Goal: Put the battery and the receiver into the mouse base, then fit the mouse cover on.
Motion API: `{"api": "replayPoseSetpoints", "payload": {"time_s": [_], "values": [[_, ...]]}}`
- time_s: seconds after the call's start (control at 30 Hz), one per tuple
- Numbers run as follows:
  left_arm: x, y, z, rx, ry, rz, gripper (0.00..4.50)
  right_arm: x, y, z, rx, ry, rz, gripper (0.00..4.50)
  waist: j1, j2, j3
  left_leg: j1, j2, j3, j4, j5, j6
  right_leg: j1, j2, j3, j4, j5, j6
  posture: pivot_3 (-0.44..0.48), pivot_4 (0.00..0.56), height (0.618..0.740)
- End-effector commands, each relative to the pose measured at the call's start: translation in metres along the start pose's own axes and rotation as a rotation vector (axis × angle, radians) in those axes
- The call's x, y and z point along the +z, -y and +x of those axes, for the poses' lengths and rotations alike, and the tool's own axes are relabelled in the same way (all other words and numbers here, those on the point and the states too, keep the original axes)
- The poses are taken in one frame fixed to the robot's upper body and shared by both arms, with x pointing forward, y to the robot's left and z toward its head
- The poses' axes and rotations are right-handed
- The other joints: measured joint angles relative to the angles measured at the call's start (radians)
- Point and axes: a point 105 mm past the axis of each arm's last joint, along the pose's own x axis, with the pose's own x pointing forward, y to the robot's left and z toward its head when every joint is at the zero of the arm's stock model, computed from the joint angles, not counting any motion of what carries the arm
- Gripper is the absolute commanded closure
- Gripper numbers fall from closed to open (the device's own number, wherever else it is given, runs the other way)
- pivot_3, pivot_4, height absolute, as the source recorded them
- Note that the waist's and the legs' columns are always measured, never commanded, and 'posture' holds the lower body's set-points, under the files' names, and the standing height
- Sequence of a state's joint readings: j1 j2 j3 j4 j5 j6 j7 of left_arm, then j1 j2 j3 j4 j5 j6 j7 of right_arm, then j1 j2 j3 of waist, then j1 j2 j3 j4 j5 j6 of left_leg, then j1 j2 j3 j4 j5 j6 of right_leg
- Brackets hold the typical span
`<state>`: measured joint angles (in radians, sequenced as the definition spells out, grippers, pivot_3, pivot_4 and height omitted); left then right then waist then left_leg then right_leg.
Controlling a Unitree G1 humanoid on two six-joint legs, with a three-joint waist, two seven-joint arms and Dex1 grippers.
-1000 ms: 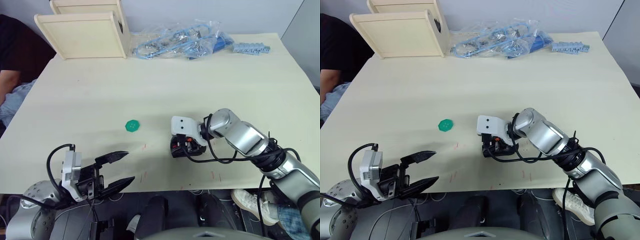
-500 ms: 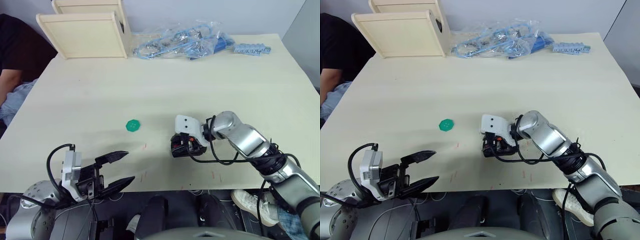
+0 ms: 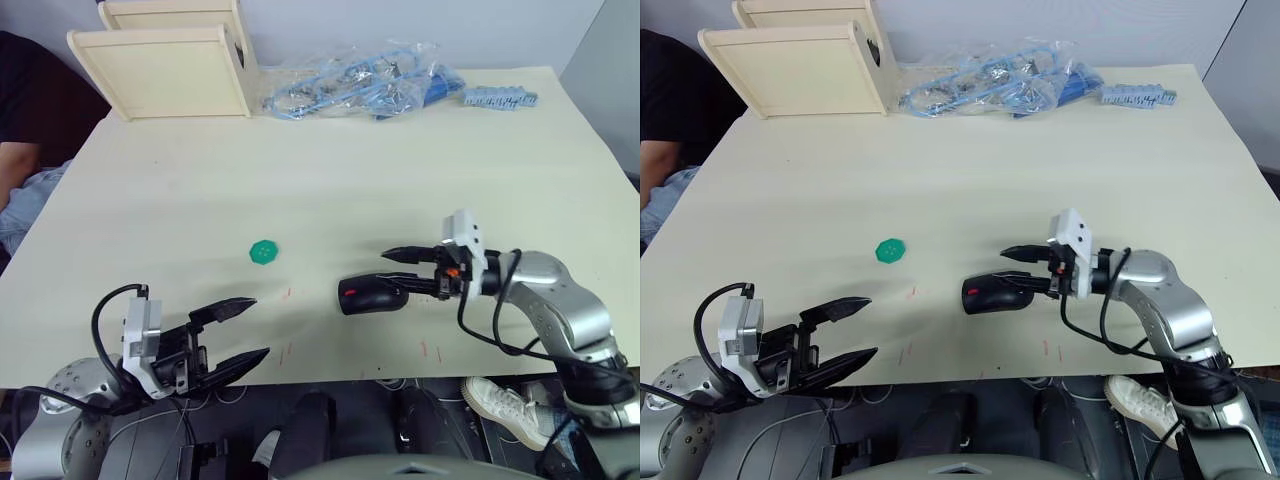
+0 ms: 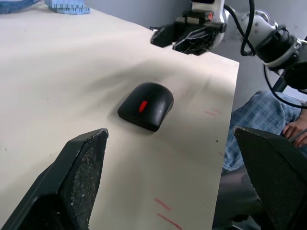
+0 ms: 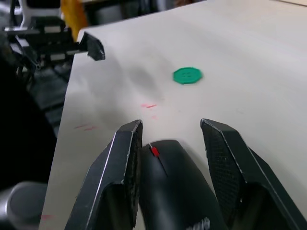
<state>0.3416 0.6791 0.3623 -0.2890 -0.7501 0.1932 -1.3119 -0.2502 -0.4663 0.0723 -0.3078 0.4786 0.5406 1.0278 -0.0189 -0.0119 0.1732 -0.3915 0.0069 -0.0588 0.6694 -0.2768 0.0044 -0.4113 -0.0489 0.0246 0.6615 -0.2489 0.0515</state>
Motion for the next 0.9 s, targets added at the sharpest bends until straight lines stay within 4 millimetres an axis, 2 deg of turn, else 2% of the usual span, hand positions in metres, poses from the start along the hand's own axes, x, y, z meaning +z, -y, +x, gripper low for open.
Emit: {"api": "replayPoseSetpoints", "payload": {"time_s": [0.03,0.23,0.33,0.47,0.63,0.7,0.8,0.9], "values": [[0.007,0.001,0.0,-0.009,0.01,0.02,0.0,0.013,-0.002,0.0,-0.024,0.083,-0.023,2.49,-0.002,0.0,0.0,0.0,0.0,0.0,0.0,0.0,0.0,0.0,0.0,0.001,0.0,0.0,0.0,0.0,0.15,0.74],[0.007,0.001,0.0,-0.012,0.012,0.023,0.0,-0.012,0.005,0.003,-0.138,0.159,0.025,2.49,0.002,0.0,0.0,0.0,0.0,0.0,0.0,0.0,0.0,0.0,0.0,0.001,0.0,0.0,0.0,0.0,0.15,0.74],[0.007,0.001,0.0,-0.011,0.012,0.023,0.0,-0.032,0.005,0.006,-0.169,0.158,0.057,2.49,0.002,0.0,0.0,0.0,0.0,0.0,0.0,0.0,0.0,0.0,-0.001,0.002,0.0,0.0,0.0,0.0,0.15,0.74],[0.007,0.001,0.0,-0.009,0.011,0.022,0.0,-0.077,-0.006,0.013,-0.146,0.019,0.055,2.49,0.0,0.0,0.0,0.001,0.0,0.001,0.0,0.0,0.0,0.0,0.0,0.002,0.0,0.0,0.0,0.0,0.15,0.74],[0.006,0.001,0.0,-0.007,0.009,0.019,0.0,-0.111,-0.006,0.011,-0.156,-0.091,0.071,2.49,-0.013,-0.003,-0.004,0.013,0.001,0.003,-0.003,0.0,0.0,0.009,0.0,0.002,0.0,-0.001,-0.001,0.0,0.15,0.74],[0.005,0.001,0.0,-0.003,0.008,0.017,0.0,-0.106,-0.003,0.009,-0.172,-0.058,0.068,2.49,-0.019,-0.005,-0.008,0.014,0.002,0.003,-0.003,0.0,0.0,0.01,0.002,0.002,0.0,-0.002,-0.002,0.0,0.15,0.74],[0.007,-0.002,0.001,0.029,0.031,0.007,0.0,-0.07,0.006,0.002,-0.214,0.1,0.064,2.49,-0.019,-0.005,-0.008,0.014,0.003,0.002,-0.003,0.0,0.0,0.01,0.002,0.002,0.0,-0.002,-0.002,0.0,0.15,0.74],[0.007,-0.005,0.001,0.063,0.049,-0.008,0.0,-0.047,0.008,-0.008,-0.227,0.169,0.036,2.49,-0.016,-0.003,-0.007,0.012,0.002,0.001,-0.003,0.0,0.0,0.01,0.001,0.002,0.0,-0.002,-0.002,0.0,0.15,0.74]]}}
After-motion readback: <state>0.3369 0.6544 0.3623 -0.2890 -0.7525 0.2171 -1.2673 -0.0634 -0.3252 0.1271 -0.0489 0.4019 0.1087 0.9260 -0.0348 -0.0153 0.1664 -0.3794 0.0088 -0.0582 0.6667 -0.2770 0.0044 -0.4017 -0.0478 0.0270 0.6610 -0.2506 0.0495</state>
